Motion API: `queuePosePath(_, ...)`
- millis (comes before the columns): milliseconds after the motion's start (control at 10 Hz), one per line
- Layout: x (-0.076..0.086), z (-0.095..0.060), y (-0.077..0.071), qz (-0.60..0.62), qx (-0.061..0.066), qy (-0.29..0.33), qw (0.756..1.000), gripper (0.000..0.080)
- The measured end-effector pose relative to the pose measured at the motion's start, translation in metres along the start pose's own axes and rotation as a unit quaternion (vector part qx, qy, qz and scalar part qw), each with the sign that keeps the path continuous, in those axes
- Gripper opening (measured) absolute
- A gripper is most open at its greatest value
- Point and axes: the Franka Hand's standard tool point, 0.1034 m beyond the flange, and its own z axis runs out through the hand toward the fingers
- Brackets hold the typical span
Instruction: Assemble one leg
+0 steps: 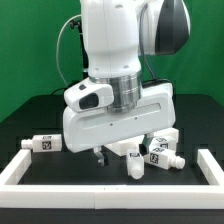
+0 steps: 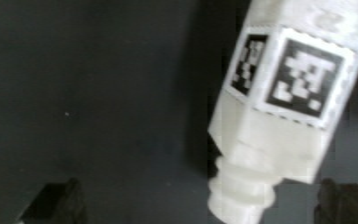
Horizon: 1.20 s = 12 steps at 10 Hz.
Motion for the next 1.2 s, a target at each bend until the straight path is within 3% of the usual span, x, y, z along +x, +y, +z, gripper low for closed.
queuePosePath(400, 0.0, 0.001, -0.004, 0.008, 0.0, -0.001, 1.0, 0.065)
queuePosePath(600, 0.0, 0.005, -0.029, 0.064, -0.003, -0.01, 0.998, 0.065)
queuePosePath(700, 0.0, 0.01, -0.033, 0.069, -0.004, -0.009, 0.998, 0.065)
queuePosePath(1200, -0.009, 0.031, -0.027, 0.052, -0.007, -0.005, 0.999, 0.065)
